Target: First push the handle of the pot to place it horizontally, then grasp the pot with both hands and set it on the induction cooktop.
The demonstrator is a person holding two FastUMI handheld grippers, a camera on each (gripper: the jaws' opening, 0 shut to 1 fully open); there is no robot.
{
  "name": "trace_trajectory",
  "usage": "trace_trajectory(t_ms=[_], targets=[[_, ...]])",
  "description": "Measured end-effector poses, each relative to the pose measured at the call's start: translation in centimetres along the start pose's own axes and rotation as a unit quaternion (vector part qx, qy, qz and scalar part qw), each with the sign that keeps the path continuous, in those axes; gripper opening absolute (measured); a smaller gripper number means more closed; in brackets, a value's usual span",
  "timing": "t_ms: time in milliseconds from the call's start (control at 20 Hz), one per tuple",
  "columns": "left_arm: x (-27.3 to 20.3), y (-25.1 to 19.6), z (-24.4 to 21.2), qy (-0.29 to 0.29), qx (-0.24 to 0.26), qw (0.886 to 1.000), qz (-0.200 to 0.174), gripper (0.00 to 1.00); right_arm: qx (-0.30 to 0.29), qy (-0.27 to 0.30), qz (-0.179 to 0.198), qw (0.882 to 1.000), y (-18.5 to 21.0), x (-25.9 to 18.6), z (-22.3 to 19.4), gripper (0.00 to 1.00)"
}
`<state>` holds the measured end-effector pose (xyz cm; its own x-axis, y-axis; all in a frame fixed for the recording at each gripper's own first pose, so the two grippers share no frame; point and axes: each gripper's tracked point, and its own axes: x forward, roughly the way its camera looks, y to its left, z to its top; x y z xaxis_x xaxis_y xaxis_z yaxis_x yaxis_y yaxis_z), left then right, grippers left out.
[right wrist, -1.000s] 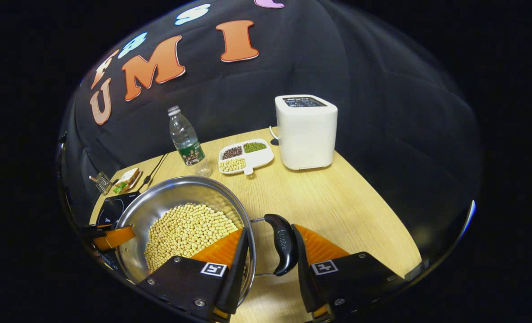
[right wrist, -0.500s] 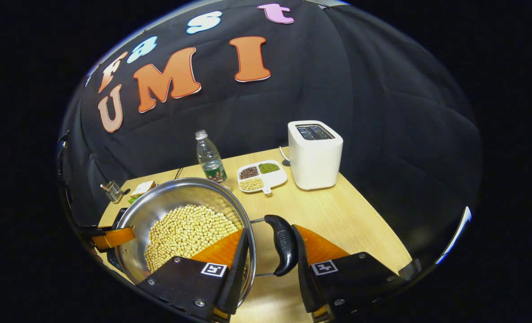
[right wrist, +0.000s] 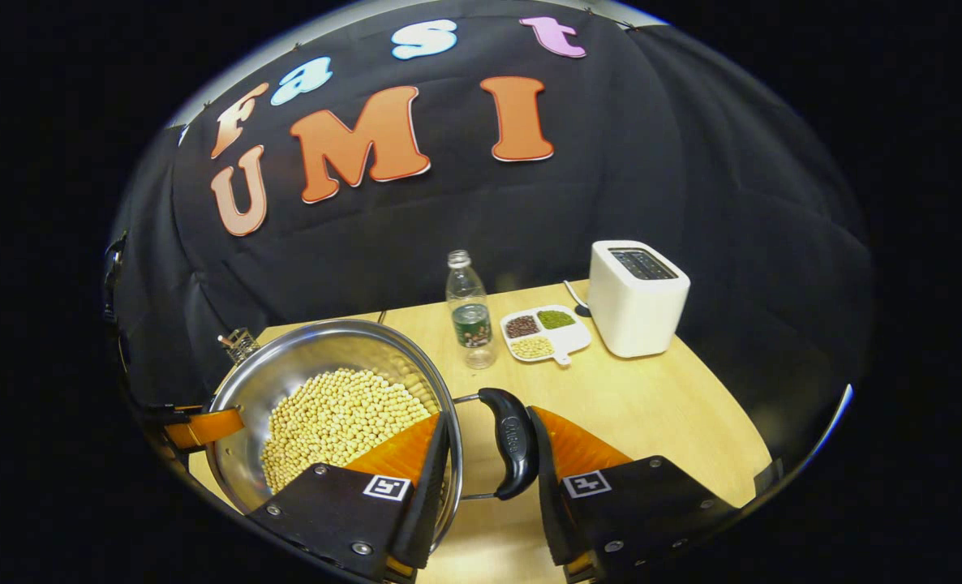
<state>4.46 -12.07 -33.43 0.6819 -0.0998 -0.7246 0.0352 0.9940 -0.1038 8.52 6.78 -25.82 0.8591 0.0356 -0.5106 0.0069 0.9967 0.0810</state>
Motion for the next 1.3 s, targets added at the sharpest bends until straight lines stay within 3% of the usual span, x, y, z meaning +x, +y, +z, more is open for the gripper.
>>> trace_trajectory(t_ms=[50,100,350,750,1100,1300], targets=[[-0.1,1.2,0.0,0.001,-0.005,1.000,0.005,0.58,-0.001,0.001,0.005,1.000,1.2,0.1,-0.1,0.54],[-0.1,2.4,0.0,0.003,-0.008,1.000,0.011,0.63,-0.002,0.004,0.010,1.000,2.2,0.4,-0.3,0.54],[-0.4,7.4,-0.2,0.006,-0.011,0.999,0.038,0.58,-0.002,0.019,0.037,0.999,7.3,1.8,-1.6,0.54],[0.6,13.4,-1.9,0.023,-0.027,0.998,0.058,0.61,-0.016,0.038,0.058,0.997,12.7,4.2,-4.1,0.54],[2.3,15.5,-3.9,0.053,-0.032,0.996,0.066,0.58,-0.023,0.065,0.066,0.995,14.3,6.7,-6.6,0.54],[3.3,15.4,-4.7,0.070,-0.042,0.995,0.063,0.61,-0.033,0.071,0.064,0.995,14.4,7.7,-7.3,0.54]])
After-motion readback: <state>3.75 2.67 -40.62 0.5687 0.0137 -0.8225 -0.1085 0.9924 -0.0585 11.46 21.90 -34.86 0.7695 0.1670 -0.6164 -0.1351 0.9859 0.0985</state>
